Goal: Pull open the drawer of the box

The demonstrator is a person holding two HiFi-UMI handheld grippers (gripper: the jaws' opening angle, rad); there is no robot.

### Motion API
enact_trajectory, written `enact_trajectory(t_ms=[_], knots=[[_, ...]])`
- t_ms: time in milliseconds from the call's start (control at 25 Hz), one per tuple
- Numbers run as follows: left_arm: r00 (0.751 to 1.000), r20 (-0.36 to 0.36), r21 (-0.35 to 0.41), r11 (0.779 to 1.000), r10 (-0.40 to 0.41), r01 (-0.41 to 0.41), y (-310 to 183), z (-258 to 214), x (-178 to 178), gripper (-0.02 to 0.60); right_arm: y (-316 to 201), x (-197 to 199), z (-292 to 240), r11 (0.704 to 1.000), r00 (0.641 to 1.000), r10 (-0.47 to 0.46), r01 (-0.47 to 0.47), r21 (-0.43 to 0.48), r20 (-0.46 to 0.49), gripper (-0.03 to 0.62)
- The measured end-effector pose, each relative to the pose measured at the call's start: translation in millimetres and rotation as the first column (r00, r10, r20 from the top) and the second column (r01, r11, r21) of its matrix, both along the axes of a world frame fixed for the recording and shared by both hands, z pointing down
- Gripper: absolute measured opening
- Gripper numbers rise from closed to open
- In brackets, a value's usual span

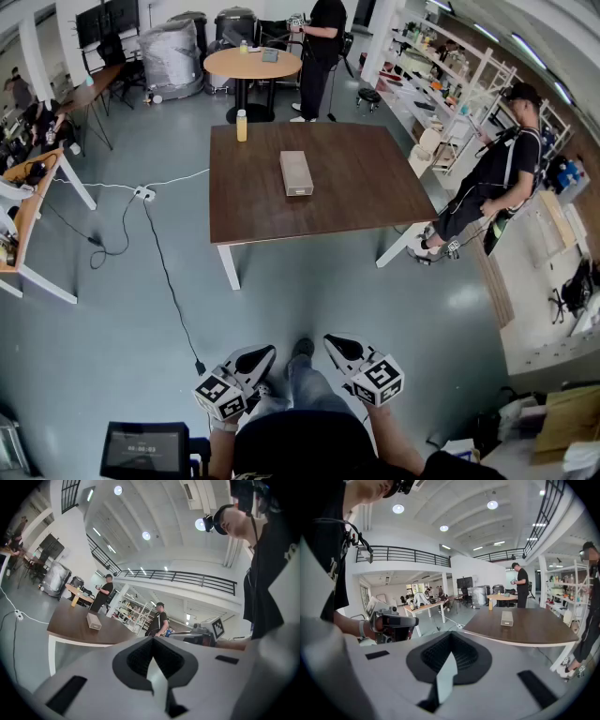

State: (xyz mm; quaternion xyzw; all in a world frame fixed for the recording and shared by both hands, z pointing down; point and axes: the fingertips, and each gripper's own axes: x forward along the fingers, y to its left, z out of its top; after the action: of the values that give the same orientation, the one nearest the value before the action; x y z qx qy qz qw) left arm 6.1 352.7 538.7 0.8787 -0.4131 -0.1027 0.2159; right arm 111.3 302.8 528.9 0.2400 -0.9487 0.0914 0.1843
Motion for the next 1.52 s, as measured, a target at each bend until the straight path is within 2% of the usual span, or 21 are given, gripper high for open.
enact_trajectory(t_ms=[120,400,640,800,1520], knots=[[1.0,0.029,0.015,1.0,0.013,-0.013,-11,-2,-4,0.006,-18,-7,5,1.0,1.0,0.001,-0.001,-0.007,0.0,-0.012],[0.998,0.05,-0.017,1.0,-0.023,0.023,-64,-11,-12,0.006,-75,-20,-2,1.0,0.998,-0.025,0.025,-0.007,0.056,-0.012],[0.995,0.103,-0.005,1.0,0.002,-0.001,-133,-28,11,0.006,-134,-15,-16,0.999,0.994,-0.054,0.054,0.001,0.096,-0.012],[0.992,0.128,-0.015,1.0,0.018,-0.016,-166,-31,13,0.006,-168,-16,-23,0.998,0.991,-0.069,0.07,-0.001,0.114,-0.012],[0.973,0.217,-0.026,0.996,-0.078,0.085,-283,-31,51,0.006,-285,32,-15,0.988,0.976,-0.152,0.153,0.006,0.154,-0.012]])
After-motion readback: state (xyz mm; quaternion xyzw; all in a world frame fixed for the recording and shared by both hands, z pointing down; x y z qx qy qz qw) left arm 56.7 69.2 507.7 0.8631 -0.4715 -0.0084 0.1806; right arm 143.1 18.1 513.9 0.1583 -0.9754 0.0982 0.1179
